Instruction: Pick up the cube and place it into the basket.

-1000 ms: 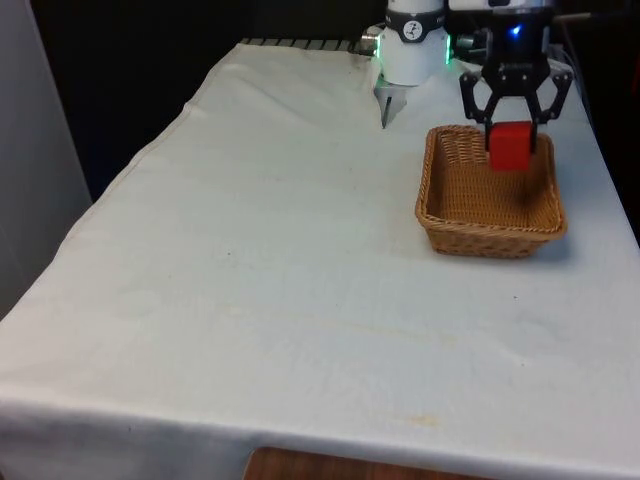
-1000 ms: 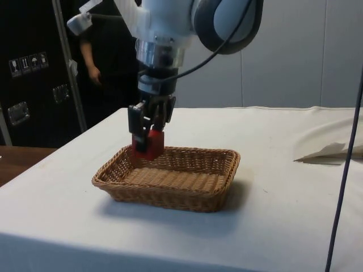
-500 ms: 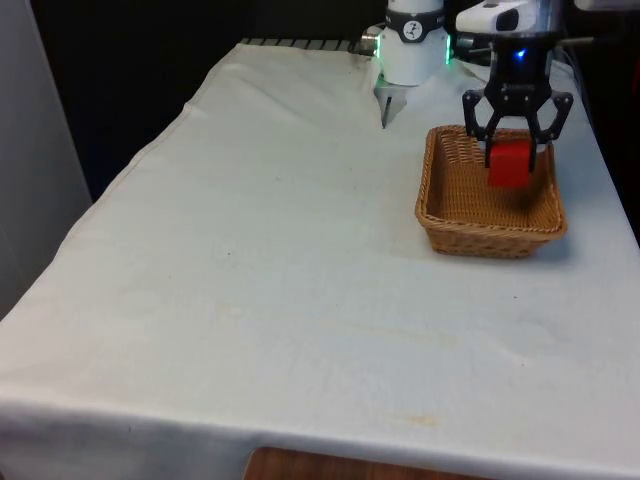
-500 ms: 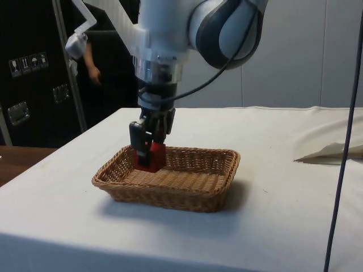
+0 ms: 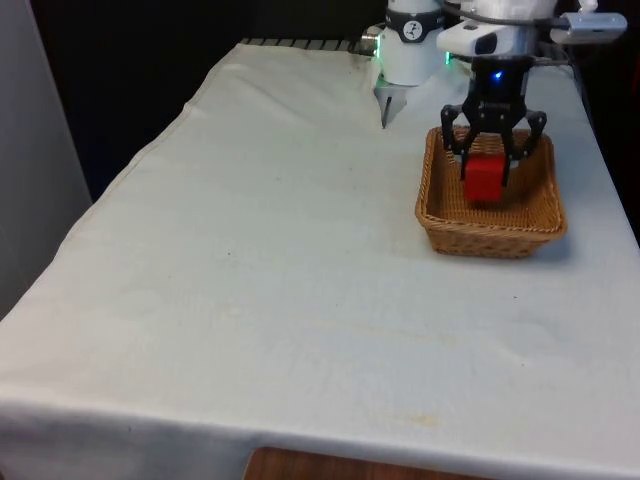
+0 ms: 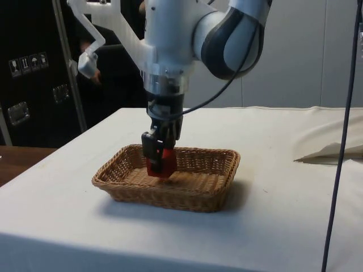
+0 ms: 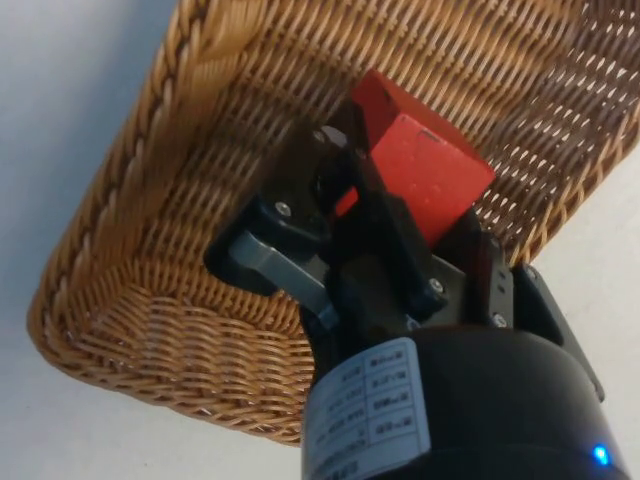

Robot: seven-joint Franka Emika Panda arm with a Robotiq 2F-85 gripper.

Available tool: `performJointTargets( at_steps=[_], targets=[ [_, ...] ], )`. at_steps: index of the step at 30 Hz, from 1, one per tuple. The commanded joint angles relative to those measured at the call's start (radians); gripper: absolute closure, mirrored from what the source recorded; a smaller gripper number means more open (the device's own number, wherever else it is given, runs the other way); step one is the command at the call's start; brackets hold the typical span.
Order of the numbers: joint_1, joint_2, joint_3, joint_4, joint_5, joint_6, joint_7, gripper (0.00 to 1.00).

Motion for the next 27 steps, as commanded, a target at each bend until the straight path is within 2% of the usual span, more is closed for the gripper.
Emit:
performJointTargets(
  at_steps=[1, 2, 3, 9, 10, 11, 14, 16, 18, 19, 20, 21, 22, 23, 24, 27],
  targets=[
    [0.013, -0.001, -0.025, 0.001, -0.034, 0.011, 0.023, 0.98],
    [0.000, 0.004, -0.002, 0.000, -0.003, 0.000, 0.000, 0.98],
    [0.016, 0.008, -0.029, 0.001, -0.042, 0.013, 0.027, 0.98],
    [0.018, 0.027, -0.018, 0.004, -0.043, 0.020, 0.034, 0.98],
    [0.002, 0.034, 0.000, 0.000, -0.022, 0.020, 0.011, 0.98],
    [0.017, 0.028, -0.015, 0.005, -0.041, 0.018, 0.033, 0.98],
    [0.015, 0.030, -0.005, 0.007, -0.036, 0.012, 0.031, 0.95],
    [0.013, 0.031, 0.001, 0.010, -0.033, 0.007, 0.030, 0.67],
    [0.012, 0.031, 0.003, 0.011, -0.032, 0.004, 0.030, 0.48],
    [0.003, 0.034, 0.012, 0.007, -0.022, 0.011, 0.017, 0.38],
    [0.012, 0.032, 0.004, 0.011, -0.031, 0.003, 0.030, 0.38],
    [0.012, 0.032, 0.004, 0.012, -0.031, 0.002, 0.029, 0.29],
    [0.012, 0.032, 0.006, 0.013, -0.030, -0.001, 0.029, 0.09],
    [0.012, 0.032, 0.006, 0.013, -0.030, -0.002, 0.029, 0.02],
    [0.011, 0.032, 0.007, 0.014, -0.030, -0.003, 0.029, 0.00],
    [0.011, 0.032, 0.009, 0.015, -0.029, -0.006, 0.028, 0.00]
  ],
)
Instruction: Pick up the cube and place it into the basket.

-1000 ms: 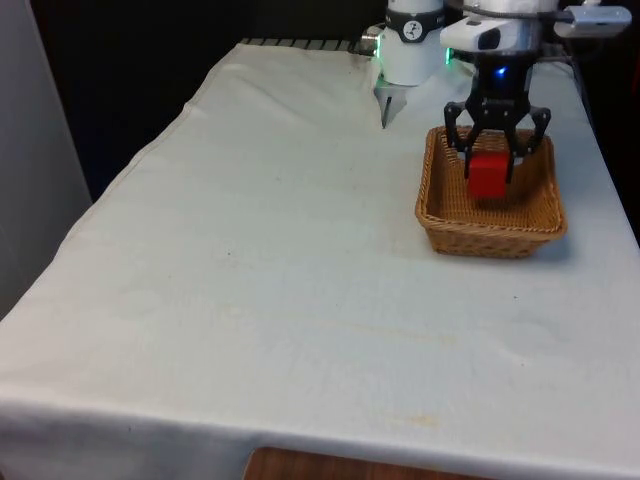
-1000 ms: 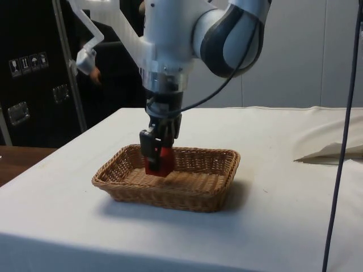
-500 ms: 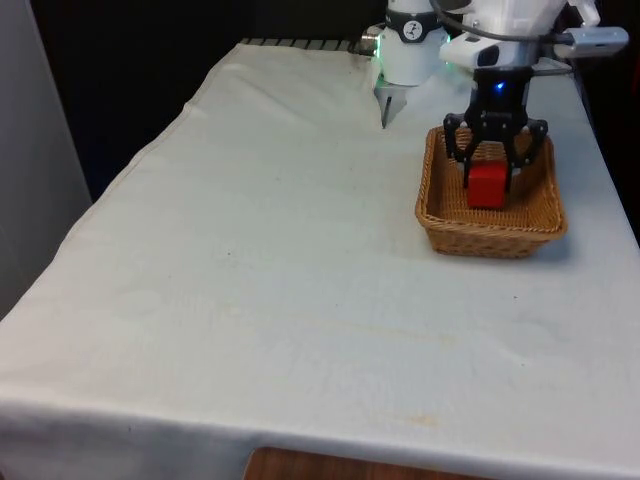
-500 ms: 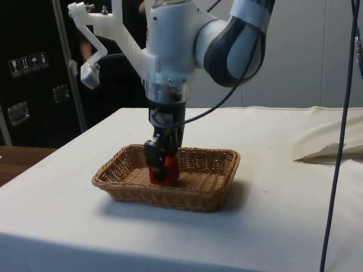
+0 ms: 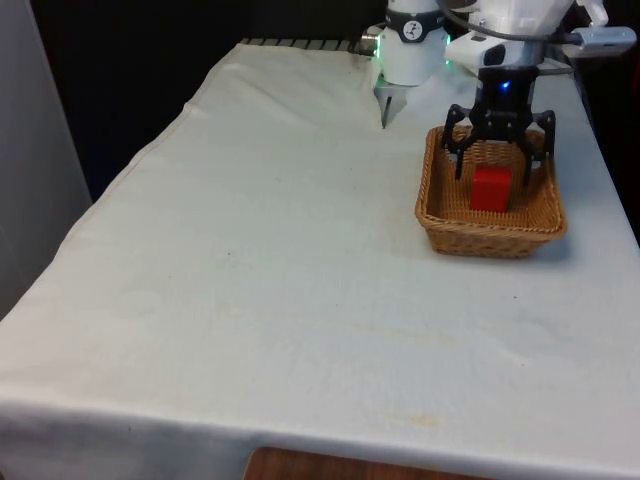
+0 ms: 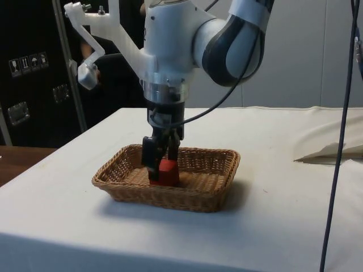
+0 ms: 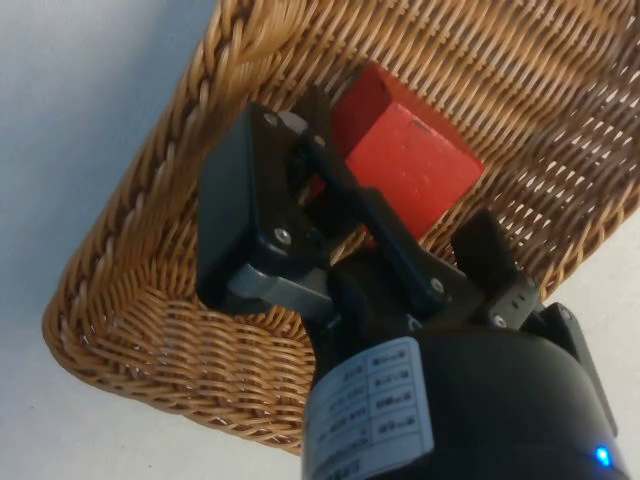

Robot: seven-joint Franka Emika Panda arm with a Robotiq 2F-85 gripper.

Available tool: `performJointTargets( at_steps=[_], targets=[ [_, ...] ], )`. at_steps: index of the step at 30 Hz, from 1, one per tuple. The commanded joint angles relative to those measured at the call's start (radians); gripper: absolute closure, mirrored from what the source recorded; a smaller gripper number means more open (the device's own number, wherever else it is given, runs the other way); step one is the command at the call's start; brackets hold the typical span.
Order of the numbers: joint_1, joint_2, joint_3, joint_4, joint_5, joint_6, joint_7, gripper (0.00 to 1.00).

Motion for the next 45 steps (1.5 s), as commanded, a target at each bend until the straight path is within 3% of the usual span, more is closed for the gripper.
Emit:
performJointTargets(
  at_steps=[1, 2, 3, 9, 11, 17, 18, 19, 27, 28, 31, 35, 38, 39, 45],
  targets=[
    [0.007, -0.002, -0.007, 0.003, -0.007, -0.004, 0.011, 0.00],
    [0.000, 0.000, 0.000, 0.000, 0.000, 0.000, 0.000, 0.00],
    [0.007, -0.002, -0.007, 0.003, -0.007, -0.004, 0.011, 0.00],
    [-0.005, -0.048, 0.006, -0.006, 0.014, -0.025, 0.002, 0.00],
    [-0.002, -0.039, 0.000, 0.001, 0.003, -0.020, 0.003, 0.00],
    [-0.008, -0.114, 0.008, -0.011, 0.030, -0.070, -0.003, 0.00],
    [-0.003, -0.109, 0.000, -0.007, 0.011, -0.067, 0.006, 0.00],
    [-0.008, -0.120, 0.008, -0.011, 0.031, -0.074, -0.004, 0.00],
    [-0.019, -0.166, -0.009, 0.003, 0.031, -0.126, -0.019, 0.00],
    [-0.014, -0.166, -0.013, 0.003, 0.013, -0.122, -0.003, 0.00],
    [-0.023, -0.180, -0.019, 0.011, 0.030, -0.144, -0.029, 0.00],
    [-0.030, -0.193, -0.032, 0.017, 0.030, -0.154, -0.043, 0.00],
    [-0.027, -0.196, -0.040, 0.018, 0.013, -0.152, -0.031, 0.00],
    [-0.033, -0.200, -0.043, 0.020, 0.029, -0.155, -0.052, 0.00],
    [-0.036, -0.209, -0.067, 0.033, 0.029, -0.159, -0.073, 0.00]
  ],
)
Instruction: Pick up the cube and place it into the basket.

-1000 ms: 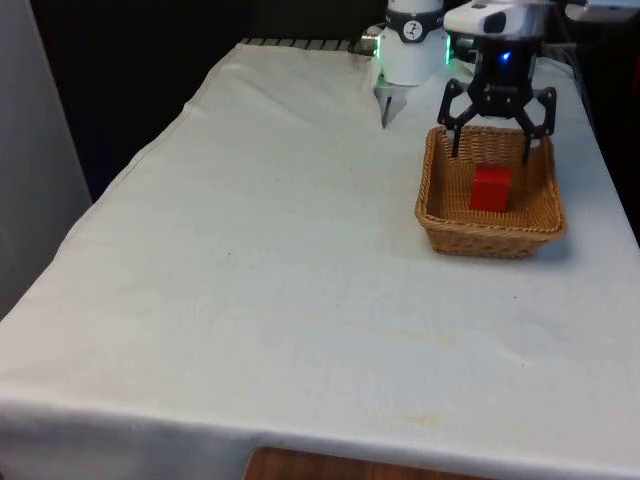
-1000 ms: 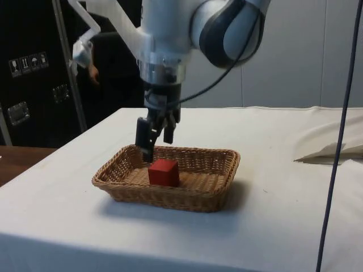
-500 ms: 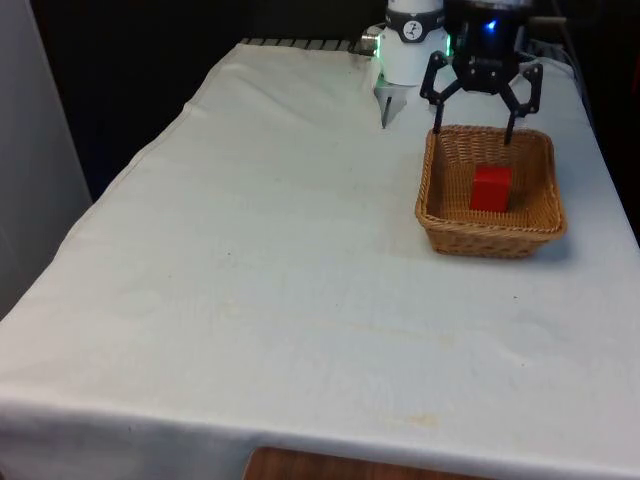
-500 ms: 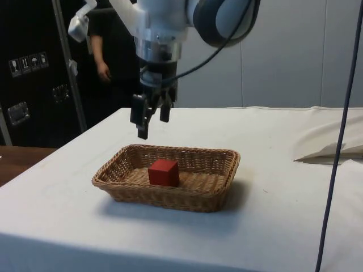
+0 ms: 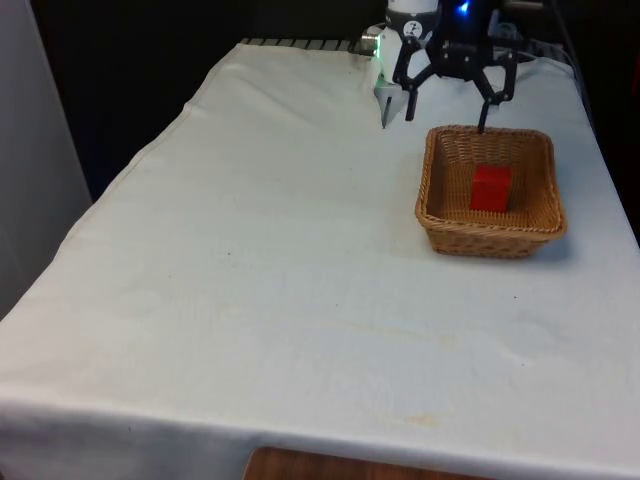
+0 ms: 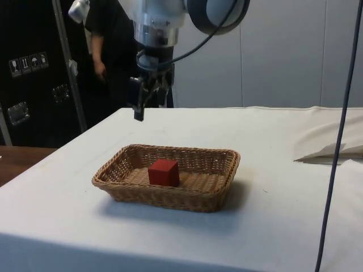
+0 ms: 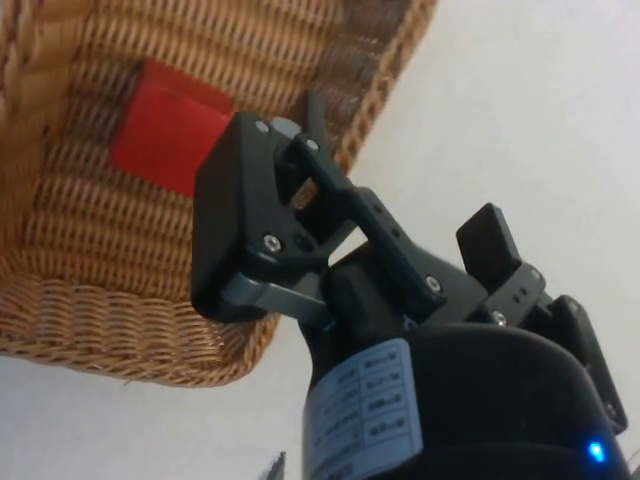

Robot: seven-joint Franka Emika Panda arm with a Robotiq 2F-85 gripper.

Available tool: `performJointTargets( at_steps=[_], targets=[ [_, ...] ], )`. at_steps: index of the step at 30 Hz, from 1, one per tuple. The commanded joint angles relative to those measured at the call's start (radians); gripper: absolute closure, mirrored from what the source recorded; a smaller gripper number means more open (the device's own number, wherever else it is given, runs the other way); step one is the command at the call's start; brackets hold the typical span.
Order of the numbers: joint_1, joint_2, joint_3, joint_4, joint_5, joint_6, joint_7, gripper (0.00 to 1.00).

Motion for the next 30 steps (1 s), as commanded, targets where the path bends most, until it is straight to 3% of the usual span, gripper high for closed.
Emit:
performJointTargets(
  at_steps=[1, 3, 13, 14, 30],
  targets=[
    [-0.004, -0.001, -0.002, 0.005, 0.016, -0.005, -0.020, 0.00],
    [-0.001, -0.002, -0.007, 0.005, 0.000, -0.001, -0.007, 0.00],
    [-0.012, 0.001, -0.045, 0.049, 0.013, -0.005, -0.058, 0.00],
    [-0.008, -0.002, -0.047, 0.045, 0.000, -0.002, -0.045, 0.00],
    [-0.025, 0.012, -0.111, 0.094, 0.012, 0.003, -0.113, 0.00]
  ],
)
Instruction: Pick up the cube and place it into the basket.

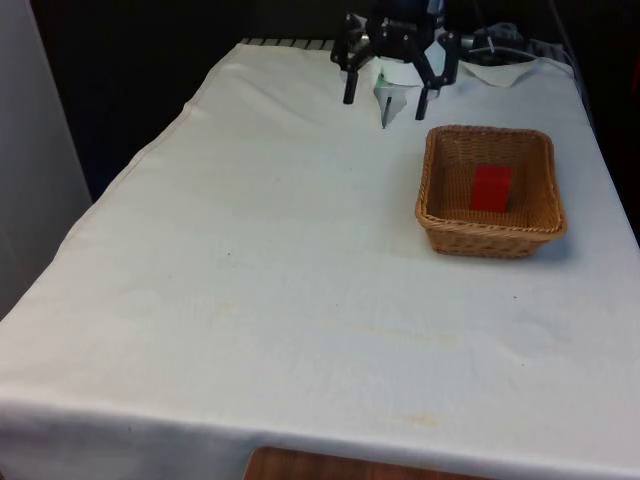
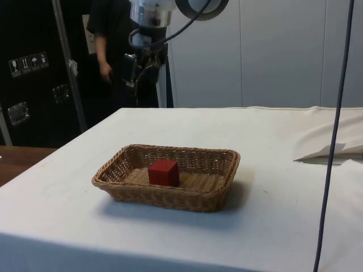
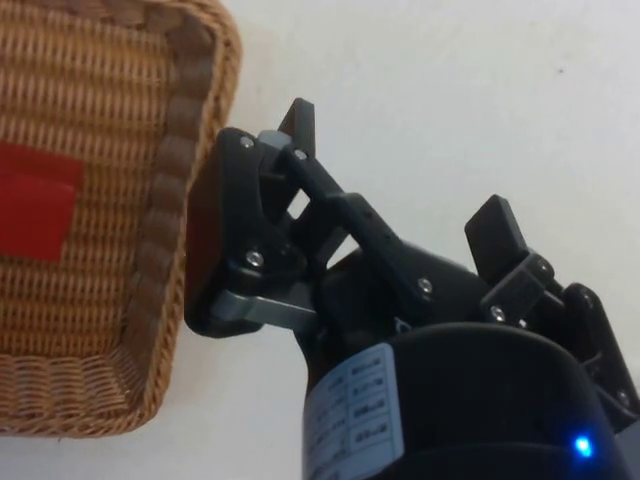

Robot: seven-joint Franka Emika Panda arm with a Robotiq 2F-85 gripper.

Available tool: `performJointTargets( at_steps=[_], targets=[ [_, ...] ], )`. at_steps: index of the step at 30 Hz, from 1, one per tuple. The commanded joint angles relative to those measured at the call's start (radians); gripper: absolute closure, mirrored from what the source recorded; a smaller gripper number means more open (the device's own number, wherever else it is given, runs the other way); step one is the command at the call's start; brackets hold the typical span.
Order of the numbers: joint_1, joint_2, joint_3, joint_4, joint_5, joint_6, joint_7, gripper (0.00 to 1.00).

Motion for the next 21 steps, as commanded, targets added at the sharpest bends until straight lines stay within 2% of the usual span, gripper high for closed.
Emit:
performJointTargets(
  at_steps=[1, 3, 4, 5, 11, 13, 14, 21],
  targets=[
    [-0.005, 0.007, -0.005, 0.006, 0.012, 0.006, -0.016, 0.00],
    [-0.006, 0.009, -0.013, 0.009, 0.012, 0.007, -0.021, 0.00],
    [-0.002, 0.005, -0.014, 0.008, 0.000, 0.000, -0.008, 0.00],
    [-0.007, 0.010, -0.018, 0.011, 0.012, 0.007, -0.025, 0.00],
    [-0.010, 0.015, -0.050, 0.021, 0.013, 0.008, -0.048, 0.00],
    [-0.005, 0.009, -0.057, 0.020, 0.000, 0.001, -0.037, 0.00],
    [-0.011, 0.016, -0.060, 0.022, 0.014, 0.009, -0.054, 0.00],
    [-0.014, 0.019, -0.101, 0.022, 0.020, 0.015, -0.079, 0.00]
  ],
)
